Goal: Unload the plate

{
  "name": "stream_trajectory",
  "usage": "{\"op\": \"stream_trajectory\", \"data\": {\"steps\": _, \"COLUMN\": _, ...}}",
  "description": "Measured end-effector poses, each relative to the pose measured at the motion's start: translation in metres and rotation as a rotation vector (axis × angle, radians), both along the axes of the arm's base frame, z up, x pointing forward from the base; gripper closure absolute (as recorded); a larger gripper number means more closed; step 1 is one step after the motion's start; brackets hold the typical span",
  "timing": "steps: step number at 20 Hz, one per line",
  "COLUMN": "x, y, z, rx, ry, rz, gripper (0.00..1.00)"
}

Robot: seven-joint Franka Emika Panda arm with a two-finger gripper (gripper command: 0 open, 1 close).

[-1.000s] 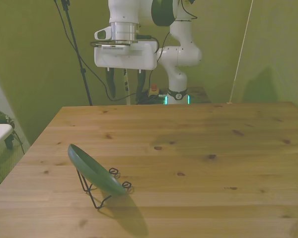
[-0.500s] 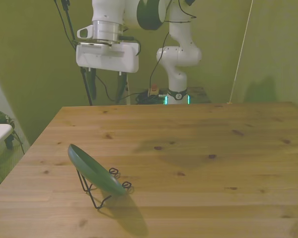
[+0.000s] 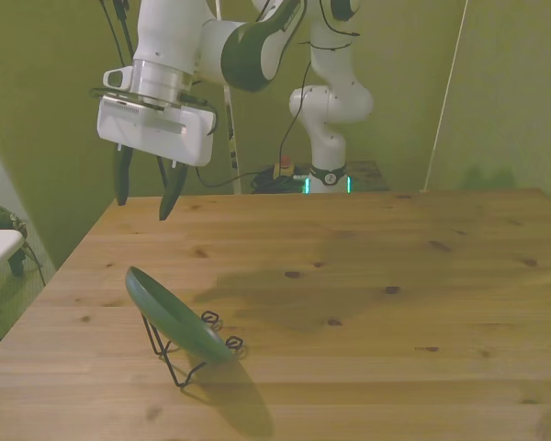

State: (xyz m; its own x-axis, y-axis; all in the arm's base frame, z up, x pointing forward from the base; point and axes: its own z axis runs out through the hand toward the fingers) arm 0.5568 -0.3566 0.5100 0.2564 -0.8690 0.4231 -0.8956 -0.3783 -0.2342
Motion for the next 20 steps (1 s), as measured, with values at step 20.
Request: {"op": "stream_trajectory", "data": {"steps": 20, "x": 0.088, "y": 0.023, "z": -0.032, "rx": -0.051, "ry": -0.022, "rz": 0.088, "gripper": 0.00}}
